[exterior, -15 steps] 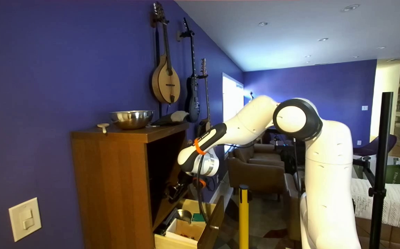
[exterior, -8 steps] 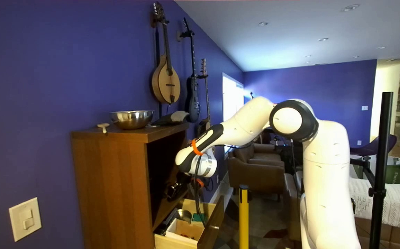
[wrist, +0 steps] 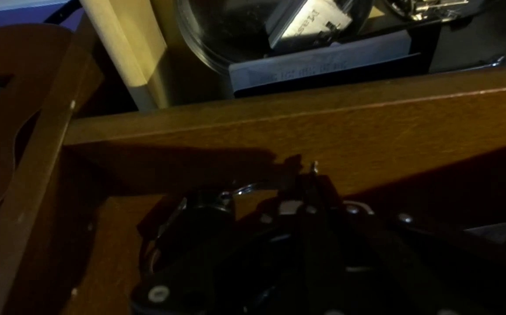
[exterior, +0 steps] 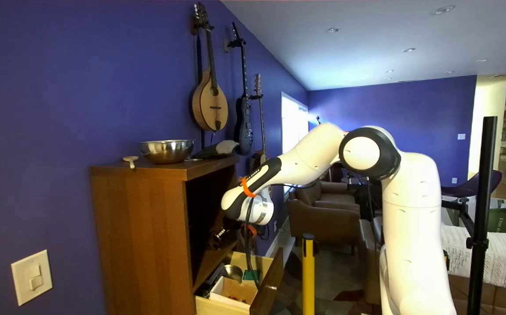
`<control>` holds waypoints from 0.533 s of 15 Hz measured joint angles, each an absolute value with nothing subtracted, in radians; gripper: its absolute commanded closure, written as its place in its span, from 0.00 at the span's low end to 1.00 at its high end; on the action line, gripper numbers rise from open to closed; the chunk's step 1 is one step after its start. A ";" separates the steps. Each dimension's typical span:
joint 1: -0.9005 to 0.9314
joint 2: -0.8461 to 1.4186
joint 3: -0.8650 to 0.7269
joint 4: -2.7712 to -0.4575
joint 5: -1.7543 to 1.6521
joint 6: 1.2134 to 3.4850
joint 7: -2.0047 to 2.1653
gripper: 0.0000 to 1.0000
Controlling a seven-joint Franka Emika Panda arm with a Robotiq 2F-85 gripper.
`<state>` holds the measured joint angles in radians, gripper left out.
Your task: Remove the black object from the top shelf and put it in the drawer
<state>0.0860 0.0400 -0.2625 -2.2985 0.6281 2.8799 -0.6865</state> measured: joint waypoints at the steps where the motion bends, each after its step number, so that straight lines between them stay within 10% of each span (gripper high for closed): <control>1: 0.086 0.036 -0.263 -2.298 0.629 2.880 -0.687 0.99; 8: 0.054 -0.118 -0.284 -2.301 0.625 2.570 -0.841 0.99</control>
